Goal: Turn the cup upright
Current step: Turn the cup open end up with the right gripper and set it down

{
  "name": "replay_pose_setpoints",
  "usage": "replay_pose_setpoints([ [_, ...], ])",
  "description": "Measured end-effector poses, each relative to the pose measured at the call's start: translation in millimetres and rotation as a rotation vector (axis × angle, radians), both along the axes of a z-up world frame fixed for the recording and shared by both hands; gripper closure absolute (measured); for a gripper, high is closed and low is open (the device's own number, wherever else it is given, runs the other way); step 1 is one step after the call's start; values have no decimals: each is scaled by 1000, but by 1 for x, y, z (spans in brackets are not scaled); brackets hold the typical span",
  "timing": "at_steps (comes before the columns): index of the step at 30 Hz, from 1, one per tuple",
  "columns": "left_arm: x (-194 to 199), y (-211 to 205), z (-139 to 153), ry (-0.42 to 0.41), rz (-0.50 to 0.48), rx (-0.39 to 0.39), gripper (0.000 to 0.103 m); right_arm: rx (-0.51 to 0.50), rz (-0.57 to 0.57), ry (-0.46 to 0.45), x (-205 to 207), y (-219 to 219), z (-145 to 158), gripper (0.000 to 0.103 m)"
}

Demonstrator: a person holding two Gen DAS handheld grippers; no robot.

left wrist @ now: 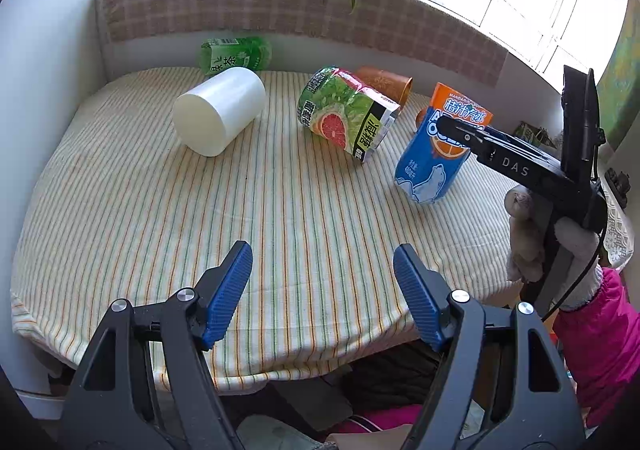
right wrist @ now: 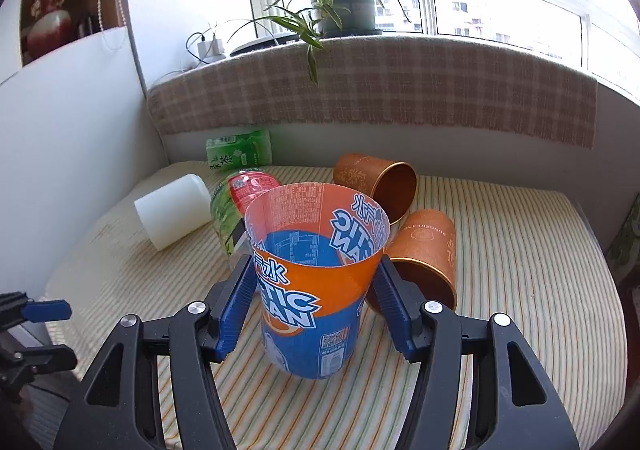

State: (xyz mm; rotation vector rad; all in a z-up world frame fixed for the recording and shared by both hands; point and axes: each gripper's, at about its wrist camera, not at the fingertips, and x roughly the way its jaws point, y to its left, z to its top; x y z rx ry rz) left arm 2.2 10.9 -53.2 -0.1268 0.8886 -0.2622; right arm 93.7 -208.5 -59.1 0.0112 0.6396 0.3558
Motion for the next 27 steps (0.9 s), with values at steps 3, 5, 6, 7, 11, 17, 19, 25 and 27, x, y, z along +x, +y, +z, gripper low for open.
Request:
replay_pose_setpoints([
  [3,-1,-1,1,-1,-2,1,28,-37,12,-24,-6,3,1,44],
  [5,-1,-1,0,-1,-1,1,28,-66,22,-41,-11,9,1,44],
  [6,-1,-1,0,-1,-1,1,28,-78,25,-48,-14,11,1,44],
  [7,0,-1,0,-1,-2,1,28,-88,28,-54,-16,14,0,44],
  [11,-1,-3,1,-3,-6,1,28,-96,38,-58,-23,19,-2,44],
  [17,-3,-7,4,-16,-14,2,28,-111,63,-66,-33,22,-2,42],
  [19,-4,-8,5,-23,-15,5,28,-114,65,-64,-35,24,-2,42],
  [25,-2,-12,12,-59,-16,13,28,-86,58,-46,-39,18,-1,33],
  [27,-1,-15,16,-82,-16,24,28,-68,50,-45,-44,14,1,32],
])
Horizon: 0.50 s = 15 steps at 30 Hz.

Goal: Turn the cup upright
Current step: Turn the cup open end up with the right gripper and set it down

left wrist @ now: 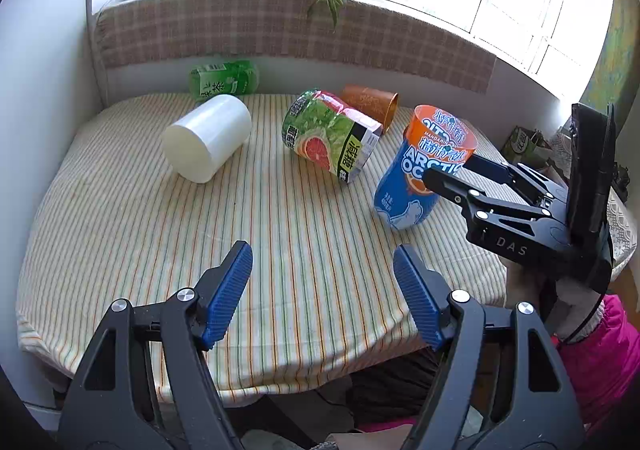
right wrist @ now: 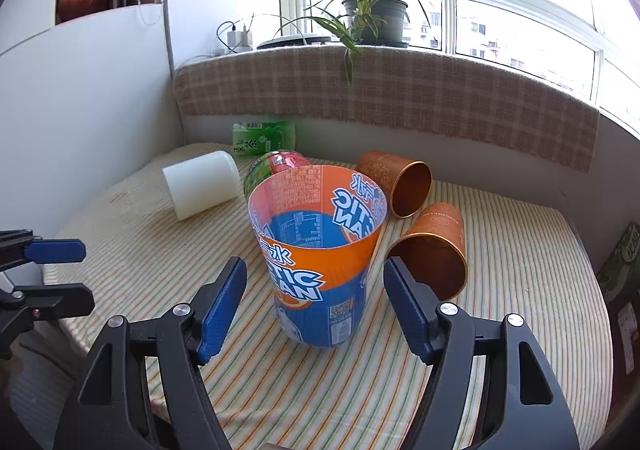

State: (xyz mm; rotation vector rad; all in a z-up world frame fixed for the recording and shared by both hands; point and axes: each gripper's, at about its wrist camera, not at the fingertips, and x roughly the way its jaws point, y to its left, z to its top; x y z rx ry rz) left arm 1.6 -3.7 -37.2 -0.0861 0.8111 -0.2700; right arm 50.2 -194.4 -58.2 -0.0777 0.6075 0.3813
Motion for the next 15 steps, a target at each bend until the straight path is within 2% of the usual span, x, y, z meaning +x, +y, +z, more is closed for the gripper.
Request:
replay_pose_setpoints([
  [9,6,-12,21,-135,10,37,28,93,-66,25,-22,-24,7,32],
  [15,7,-15,25,-203,43,75,28,82,-131,29,-36,-29,11,32],
])
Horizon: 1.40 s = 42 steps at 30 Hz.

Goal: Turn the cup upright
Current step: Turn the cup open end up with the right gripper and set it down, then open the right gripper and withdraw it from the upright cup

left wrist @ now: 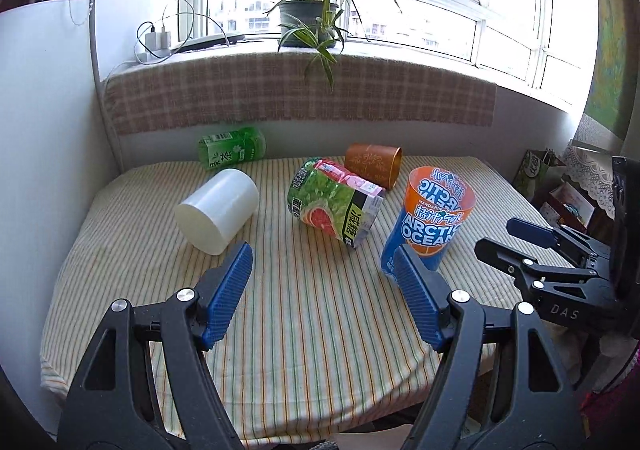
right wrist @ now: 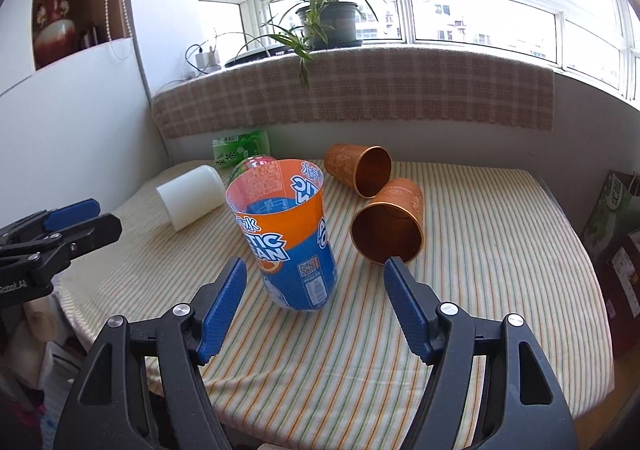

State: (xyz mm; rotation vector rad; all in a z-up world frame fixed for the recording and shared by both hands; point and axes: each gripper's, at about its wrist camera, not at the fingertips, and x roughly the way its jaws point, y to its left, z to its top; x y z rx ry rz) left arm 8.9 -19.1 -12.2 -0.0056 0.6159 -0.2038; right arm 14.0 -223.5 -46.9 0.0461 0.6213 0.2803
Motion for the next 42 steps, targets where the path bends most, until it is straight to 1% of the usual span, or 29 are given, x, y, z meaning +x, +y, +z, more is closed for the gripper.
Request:
replay_pose_setpoints([
  [1,0,1,0,-9,9,2,28,-8,-12,-1,-3,0,1,32],
  [3,0,3,0,-28,29,4,26,-12,-32,-10,-9,0,4,27],
  [4,-1,4,0,-40,42,4,22,-11,-42,-15,-11,0,6,23],
  [5,-2,6,0,-56,55,5,17,-9,-53,-18,-13,-1,7,23],
  [7,-5,8,1,-94,84,8,15,-9,-65,-22,-17,0,10,23],
  [10,-10,12,5,-142,118,8,5,-28,-95,-34,-21,1,13,23],
  [14,-18,12,12,-211,148,25,1,-66,-144,-66,-23,3,19,22],
  [17,-21,12,16,-228,156,28,1,-79,-185,-90,-24,2,24,22],
  [24,-21,18,19,-228,209,-18,1,-105,-282,-167,-28,-2,33,19],
  [27,-23,19,20,-236,239,-9,1,-117,-304,-201,-29,-3,37,19],
  [29,-22,19,21,-241,254,-5,1,-110,-313,-217,-30,-6,39,13],
  [31,-22,20,21,-244,264,-11,1,-100,-318,-226,-31,-7,40,11],
  [42,-21,23,21,-241,299,-11,1,-89,-335,-228,-28,-9,41,11],
])
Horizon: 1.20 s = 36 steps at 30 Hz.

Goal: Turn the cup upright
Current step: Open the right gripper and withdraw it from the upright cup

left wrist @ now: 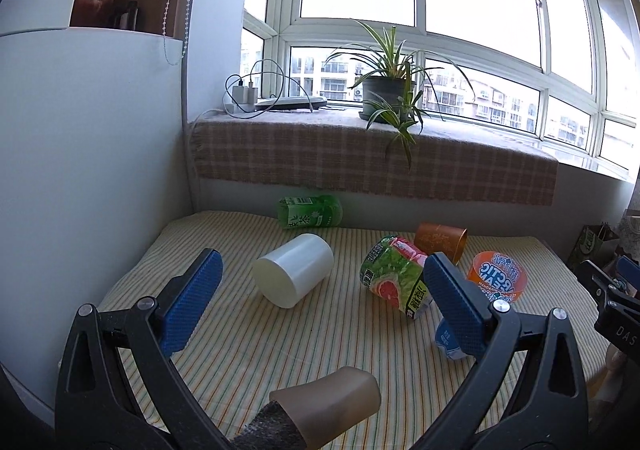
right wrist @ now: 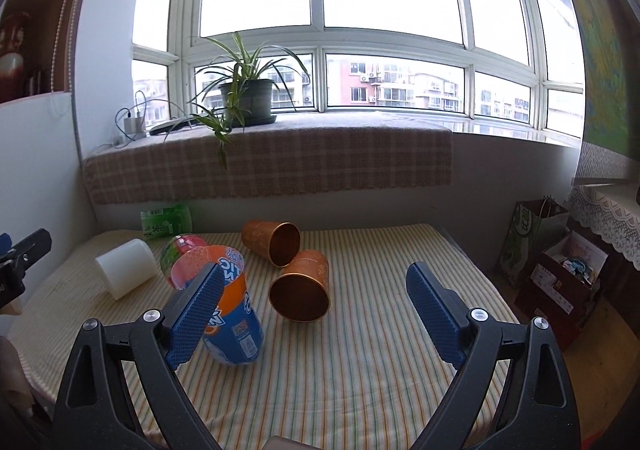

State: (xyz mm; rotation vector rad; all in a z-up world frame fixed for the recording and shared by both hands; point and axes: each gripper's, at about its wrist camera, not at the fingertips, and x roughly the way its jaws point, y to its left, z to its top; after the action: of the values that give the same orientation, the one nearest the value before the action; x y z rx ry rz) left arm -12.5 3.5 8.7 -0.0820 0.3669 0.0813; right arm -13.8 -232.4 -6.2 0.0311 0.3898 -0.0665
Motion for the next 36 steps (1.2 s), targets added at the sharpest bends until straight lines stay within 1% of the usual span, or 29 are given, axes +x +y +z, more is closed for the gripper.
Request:
replay_pose_setpoints([
  [18,1,1,1,3,3,-6,1,9,7,24,5,0,-5,11],
  [36,1,-6,0,17,1,-11,1,16,7,43,10,-1,-9,11],
])
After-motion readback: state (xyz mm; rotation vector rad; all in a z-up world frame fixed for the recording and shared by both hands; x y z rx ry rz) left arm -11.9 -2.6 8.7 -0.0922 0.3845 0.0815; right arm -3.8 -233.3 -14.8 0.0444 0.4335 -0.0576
